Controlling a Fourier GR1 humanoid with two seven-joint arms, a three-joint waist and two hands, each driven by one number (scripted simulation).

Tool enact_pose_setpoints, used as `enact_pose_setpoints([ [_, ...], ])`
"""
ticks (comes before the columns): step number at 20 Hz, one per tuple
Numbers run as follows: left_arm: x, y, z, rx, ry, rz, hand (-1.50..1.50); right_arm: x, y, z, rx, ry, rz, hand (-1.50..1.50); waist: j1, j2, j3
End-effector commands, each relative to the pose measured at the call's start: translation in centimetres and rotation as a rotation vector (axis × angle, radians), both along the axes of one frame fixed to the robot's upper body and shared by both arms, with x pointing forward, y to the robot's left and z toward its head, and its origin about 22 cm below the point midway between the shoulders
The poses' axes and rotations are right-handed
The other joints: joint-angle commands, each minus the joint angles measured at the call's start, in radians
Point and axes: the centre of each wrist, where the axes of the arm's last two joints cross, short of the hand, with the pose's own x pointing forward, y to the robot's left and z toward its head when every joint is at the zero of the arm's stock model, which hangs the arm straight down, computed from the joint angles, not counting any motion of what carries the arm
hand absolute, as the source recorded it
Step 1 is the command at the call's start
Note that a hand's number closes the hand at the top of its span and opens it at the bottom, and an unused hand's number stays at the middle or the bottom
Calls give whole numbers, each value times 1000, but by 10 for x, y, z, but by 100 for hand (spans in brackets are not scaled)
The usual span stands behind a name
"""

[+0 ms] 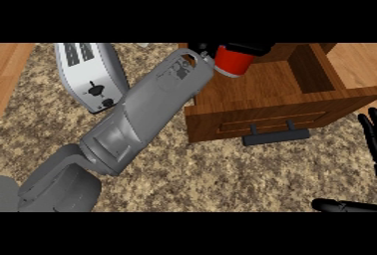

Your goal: Pick up the can, place it into the drawer and close the drawer

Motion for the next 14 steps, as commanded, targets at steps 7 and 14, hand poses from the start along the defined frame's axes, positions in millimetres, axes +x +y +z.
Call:
enact_pose_setpoints([
  [7,1,6,-17,14,13,72,-150,-2,-4,2,-19,-6,9,-150,-10,0,0],
  [14,-1,3,-16,-21,-7,129,-150,0,-1,8,-22,-26,22,-150,-27,5,0],
])
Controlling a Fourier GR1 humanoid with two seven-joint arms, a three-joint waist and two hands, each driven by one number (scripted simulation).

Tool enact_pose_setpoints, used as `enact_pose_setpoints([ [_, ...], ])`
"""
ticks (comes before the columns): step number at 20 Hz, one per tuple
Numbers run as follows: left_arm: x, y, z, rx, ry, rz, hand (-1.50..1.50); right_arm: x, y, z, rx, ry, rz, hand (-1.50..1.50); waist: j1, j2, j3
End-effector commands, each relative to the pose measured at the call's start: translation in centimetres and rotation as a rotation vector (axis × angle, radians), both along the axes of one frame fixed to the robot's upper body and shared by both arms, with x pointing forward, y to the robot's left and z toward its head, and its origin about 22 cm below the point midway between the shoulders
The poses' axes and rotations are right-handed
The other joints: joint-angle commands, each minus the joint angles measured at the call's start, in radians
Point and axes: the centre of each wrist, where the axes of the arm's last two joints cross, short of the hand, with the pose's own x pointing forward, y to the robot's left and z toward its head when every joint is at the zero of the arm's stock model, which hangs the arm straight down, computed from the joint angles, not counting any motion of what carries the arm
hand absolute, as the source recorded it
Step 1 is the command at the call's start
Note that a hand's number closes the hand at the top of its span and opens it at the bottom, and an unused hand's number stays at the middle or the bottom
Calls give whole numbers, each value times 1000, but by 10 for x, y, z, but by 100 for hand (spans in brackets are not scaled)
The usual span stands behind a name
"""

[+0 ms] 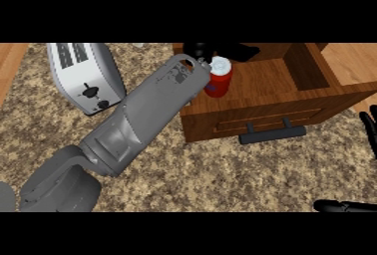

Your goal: Pick up the can, place it into the drawer and close the drawer

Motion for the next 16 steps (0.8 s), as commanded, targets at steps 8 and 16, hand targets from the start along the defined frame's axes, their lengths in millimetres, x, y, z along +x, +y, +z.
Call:
enact_pose_setpoints([
  [8,-2,2,-7,-81,7,44,-150,-6,0,23,-232,-112,-27,-150,9,-1,-1],
  [16,-4,-2,0,-176,-11,6,-150,-7,12,33,-434,-166,-1,-150,31,-5,-2],
])
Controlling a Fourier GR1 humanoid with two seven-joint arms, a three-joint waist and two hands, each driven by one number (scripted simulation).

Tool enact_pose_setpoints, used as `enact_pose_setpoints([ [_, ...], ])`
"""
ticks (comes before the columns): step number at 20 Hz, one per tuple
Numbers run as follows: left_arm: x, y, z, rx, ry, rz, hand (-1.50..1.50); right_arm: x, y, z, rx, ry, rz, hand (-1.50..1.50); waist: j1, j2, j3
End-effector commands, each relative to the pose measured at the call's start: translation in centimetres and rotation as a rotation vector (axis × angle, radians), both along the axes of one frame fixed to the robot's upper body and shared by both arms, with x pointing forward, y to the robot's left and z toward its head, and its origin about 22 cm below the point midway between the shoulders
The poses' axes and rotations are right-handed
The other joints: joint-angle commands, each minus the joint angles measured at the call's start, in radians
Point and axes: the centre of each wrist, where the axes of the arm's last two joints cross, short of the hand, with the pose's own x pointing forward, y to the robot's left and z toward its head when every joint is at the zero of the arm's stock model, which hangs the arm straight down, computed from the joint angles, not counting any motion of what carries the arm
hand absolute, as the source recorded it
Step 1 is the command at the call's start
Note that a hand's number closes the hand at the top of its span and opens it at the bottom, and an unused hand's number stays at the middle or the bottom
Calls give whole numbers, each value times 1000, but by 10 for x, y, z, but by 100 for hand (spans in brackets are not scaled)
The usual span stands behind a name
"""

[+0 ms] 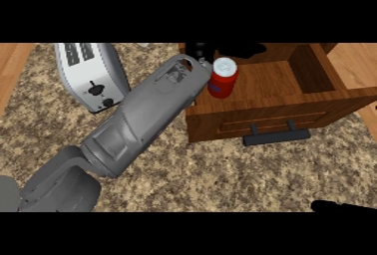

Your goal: Pick up the can, place it into the drawer and close the drawer

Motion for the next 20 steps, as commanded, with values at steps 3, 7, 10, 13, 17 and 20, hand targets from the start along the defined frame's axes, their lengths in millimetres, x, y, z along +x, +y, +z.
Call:
enact_pose_setpoints([
  [3,-7,-8,3,-55,-19,-4,-150,-3,6,0,-195,-30,-4,-150,20,-11,0],
  [7,-5,-4,1,-57,-39,11,-150,8,24,11,-336,-55,-73,-150,50,-13,-2],
  [10,-5,-11,16,-50,-56,4,-150,24,34,6,-478,-45,-86,-150,67,-13,-2],
  [13,-7,-14,20,-42,-32,-14,-150,40,45,-8,-577,-23,-123,-150,95,-20,-2],
  [17,-13,-15,9,-56,-29,-18,-150,61,47,-40,-697,21,-134,-150,109,-25,-1],
  [20,-13,-17,34,-78,-22,-5,-150,70,53,-51,-750,56,-180,-150,131,-33,-2],
])
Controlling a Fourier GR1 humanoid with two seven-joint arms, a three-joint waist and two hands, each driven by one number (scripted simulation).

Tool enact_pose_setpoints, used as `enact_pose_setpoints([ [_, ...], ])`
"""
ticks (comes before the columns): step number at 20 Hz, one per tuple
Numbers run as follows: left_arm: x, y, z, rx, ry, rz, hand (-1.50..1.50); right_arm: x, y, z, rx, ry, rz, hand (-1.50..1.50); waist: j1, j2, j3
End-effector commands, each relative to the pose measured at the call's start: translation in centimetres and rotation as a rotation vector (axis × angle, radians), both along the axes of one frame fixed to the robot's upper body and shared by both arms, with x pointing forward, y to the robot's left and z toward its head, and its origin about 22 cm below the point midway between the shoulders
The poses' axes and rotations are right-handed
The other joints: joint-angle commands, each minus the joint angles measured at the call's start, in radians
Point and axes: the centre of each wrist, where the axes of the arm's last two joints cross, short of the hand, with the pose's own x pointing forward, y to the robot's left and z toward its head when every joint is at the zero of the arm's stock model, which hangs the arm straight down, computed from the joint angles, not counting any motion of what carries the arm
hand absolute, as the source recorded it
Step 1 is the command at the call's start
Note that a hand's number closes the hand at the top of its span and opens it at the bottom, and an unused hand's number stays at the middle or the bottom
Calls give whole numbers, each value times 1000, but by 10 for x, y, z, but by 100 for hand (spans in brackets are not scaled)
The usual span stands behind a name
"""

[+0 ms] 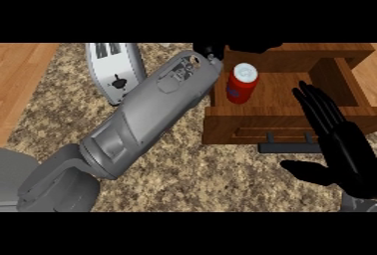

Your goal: Pick up the can, place it into the drawer and close the drawer

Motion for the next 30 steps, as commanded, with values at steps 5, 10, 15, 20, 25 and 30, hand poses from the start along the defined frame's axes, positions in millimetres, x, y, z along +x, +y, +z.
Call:
enact_pose_setpoints([
  [5,0,17,29,-2,2,15,-150,44,31,-44,-30,-27,-95,-150,34,-9,0],
  [10,1,47,35,-6,14,9,-150,64,8,-87,-61,1,-133,-150,44,-8,1],
  [15,5,94,45,7,16,36,-150,85,12,-84,-96,19,-143,-150,42,-8,0],
  [20,-5,89,27,11,18,22,-150,99,9,-119,-149,-18,-161,-150,49,3,2],
  [25,-14,119,25,35,51,0,-150,120,7,-116,-164,-55,-242,-150,80,0,1],
  [30,-13,129,29,26,65,37,-150,154,22,-95,-158,-109,-243,-150,63,9,2],
])
